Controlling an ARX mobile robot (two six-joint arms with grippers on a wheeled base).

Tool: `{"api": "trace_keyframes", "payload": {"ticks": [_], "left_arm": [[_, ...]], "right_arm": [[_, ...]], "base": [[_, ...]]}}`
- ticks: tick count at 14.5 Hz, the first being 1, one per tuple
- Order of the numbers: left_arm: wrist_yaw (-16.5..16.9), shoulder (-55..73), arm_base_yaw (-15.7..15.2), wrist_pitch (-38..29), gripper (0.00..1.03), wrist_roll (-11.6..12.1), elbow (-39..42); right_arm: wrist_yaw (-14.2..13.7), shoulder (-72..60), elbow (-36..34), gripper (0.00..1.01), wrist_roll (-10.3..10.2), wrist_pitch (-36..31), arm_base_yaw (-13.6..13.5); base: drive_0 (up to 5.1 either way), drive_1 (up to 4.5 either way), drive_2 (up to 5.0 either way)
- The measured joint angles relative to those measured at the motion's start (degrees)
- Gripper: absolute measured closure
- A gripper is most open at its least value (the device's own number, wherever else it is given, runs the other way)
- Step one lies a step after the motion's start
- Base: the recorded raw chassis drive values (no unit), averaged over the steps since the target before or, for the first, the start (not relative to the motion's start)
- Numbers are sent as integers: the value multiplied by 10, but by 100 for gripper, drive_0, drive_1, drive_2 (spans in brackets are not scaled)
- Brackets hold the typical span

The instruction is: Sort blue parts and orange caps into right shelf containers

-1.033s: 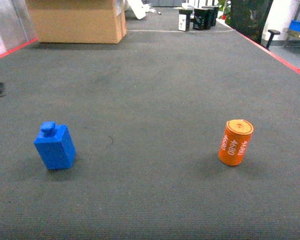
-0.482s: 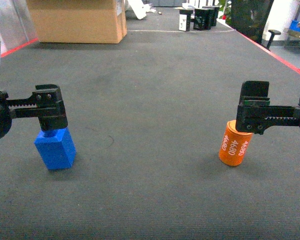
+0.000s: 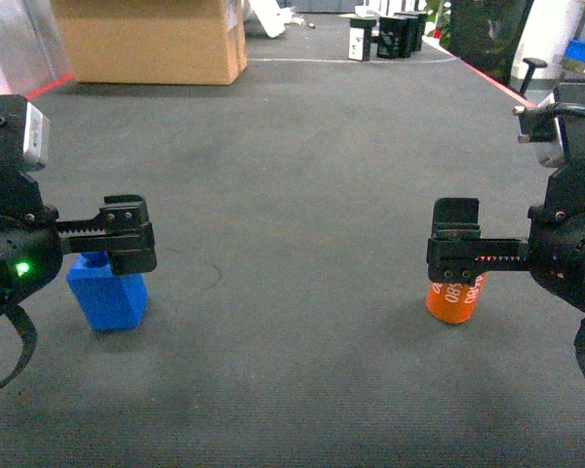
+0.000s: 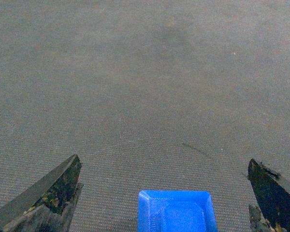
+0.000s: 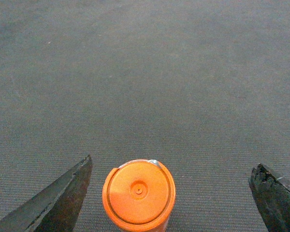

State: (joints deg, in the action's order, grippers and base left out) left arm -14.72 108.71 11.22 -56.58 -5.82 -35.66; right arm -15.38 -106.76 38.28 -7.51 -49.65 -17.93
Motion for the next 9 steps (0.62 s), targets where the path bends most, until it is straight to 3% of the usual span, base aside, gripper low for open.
{"api": "trace_keyframes", "payload": {"ticks": [9], "left_arm": [[6,97,0,-14,5,-5,-23]], "right_arm": [[9,-104,42,3,-1,-2,0]], "base": [[0,0,0]]}}
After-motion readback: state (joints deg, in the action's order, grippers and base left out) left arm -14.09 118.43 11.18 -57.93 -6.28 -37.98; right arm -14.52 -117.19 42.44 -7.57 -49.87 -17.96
